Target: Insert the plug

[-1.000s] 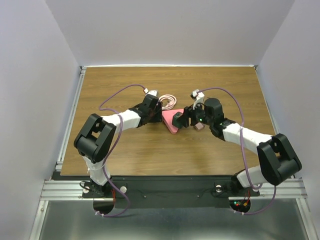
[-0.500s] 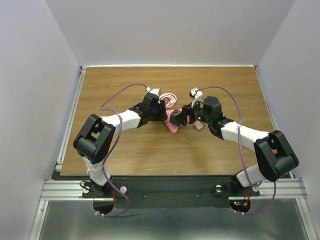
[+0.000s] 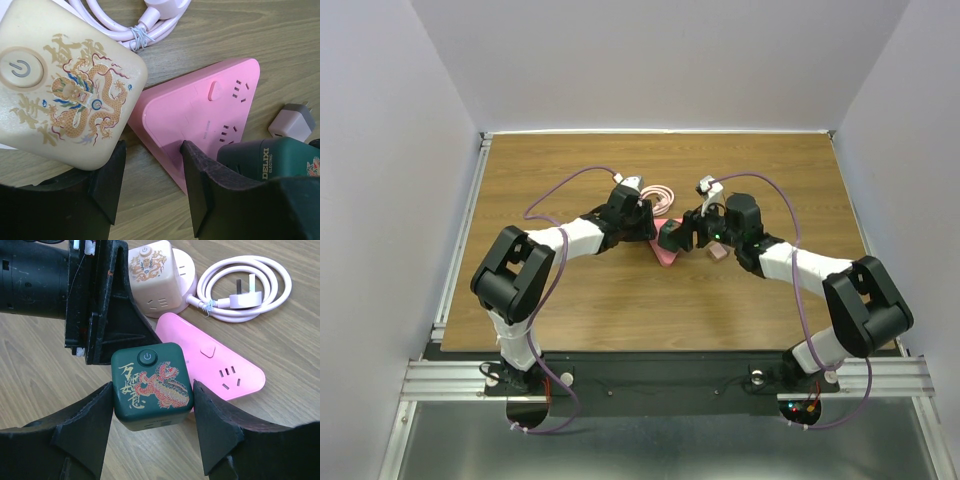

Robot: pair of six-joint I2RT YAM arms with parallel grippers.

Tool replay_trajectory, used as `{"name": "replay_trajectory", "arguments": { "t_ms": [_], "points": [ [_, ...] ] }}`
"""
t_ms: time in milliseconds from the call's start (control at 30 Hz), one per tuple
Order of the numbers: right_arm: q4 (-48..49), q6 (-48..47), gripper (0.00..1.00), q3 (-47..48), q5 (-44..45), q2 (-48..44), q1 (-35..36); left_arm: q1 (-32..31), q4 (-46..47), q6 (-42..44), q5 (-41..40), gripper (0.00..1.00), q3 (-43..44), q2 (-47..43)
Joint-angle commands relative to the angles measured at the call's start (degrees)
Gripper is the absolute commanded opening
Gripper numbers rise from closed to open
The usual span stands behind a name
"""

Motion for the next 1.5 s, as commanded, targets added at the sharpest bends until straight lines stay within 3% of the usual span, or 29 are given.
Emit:
{"name": "replay_trajectory", "arguments": {
  "t_ms": [0,867,1167,1467],
  "points": [
    [6.39,-1.64,0.0,0.15,0.84,0.13,0.4,-0.06,0.25,0.61,-1.31,0.59,1.89,0.88],
    [7.98,0.47,0.0,-3.99,1.98,-2.59,0.31,0.55,-0.36,1.14,-1.58,0.58,1.98,2.11],
    [8.51,1.61,0.0,-3.9,3.93,-4.96,0.4,0.73,-0.19,1.31,-1.23,0.49,1.1,1.76],
    [10.96,3.19,0.0,-3.98,2.34,-2.6,0.92,0.82,-0.1,1.31,-0.7,0.48,1.19,1.5]
  ]
}}
